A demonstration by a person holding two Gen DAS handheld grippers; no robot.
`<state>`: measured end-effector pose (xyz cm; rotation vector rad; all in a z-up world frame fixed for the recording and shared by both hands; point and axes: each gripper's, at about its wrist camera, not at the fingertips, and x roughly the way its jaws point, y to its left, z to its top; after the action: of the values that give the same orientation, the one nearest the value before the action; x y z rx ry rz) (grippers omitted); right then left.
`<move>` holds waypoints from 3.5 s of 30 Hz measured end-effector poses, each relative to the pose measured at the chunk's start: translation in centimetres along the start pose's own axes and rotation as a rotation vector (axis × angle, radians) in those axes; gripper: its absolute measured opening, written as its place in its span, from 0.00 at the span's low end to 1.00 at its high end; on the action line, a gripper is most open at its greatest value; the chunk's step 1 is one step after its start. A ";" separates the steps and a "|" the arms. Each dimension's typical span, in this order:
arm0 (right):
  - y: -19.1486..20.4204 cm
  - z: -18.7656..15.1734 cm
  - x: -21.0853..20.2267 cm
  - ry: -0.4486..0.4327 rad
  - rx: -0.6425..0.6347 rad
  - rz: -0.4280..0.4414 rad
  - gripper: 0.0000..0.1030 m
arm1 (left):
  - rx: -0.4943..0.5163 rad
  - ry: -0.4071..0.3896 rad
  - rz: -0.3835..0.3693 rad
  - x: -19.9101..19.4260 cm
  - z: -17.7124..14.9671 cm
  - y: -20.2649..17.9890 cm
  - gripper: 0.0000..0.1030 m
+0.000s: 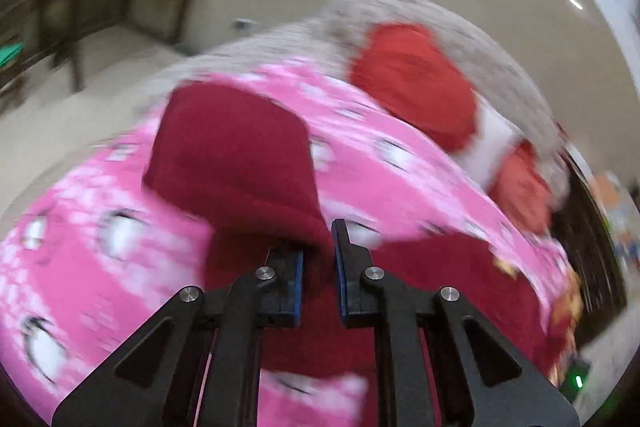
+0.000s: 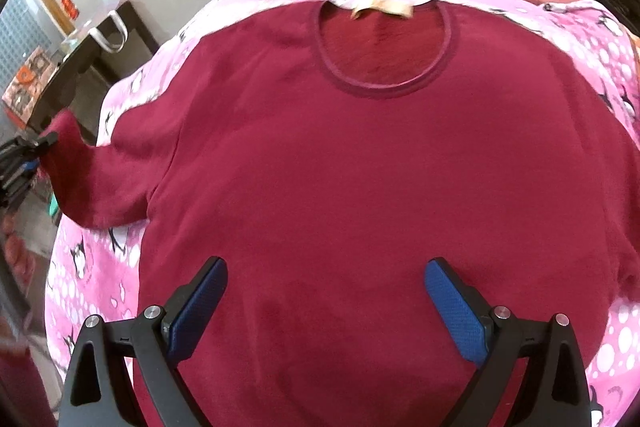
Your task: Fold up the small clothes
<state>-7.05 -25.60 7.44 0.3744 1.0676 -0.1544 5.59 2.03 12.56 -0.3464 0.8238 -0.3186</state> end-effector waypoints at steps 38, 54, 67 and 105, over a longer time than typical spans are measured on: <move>1.3 5.7 0.4 -0.132 -0.172 0.048 0.04 | 0.109 0.178 0.025 0.4 -8.3 -0.3 0.69; -13.8 2.9 -7.1 -0.149 0.128 -0.145 0.04 | 0.156 0.208 0.006 2.0 -9.4 -3.7 0.69; -3.3 5.2 -5.8 -0.141 -0.114 0.220 0.41 | 0.194 0.267 0.133 6.7 -10.3 -4.2 0.69; 6.1 8.0 3.2 -0.111 -0.621 0.039 0.04 | 0.167 0.265 0.112 7.3 -10.4 -3.7 0.69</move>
<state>2.91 -22.75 9.38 -0.1726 0.9438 0.1906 1.87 -6.10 2.77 -0.1020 1.0643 -0.3305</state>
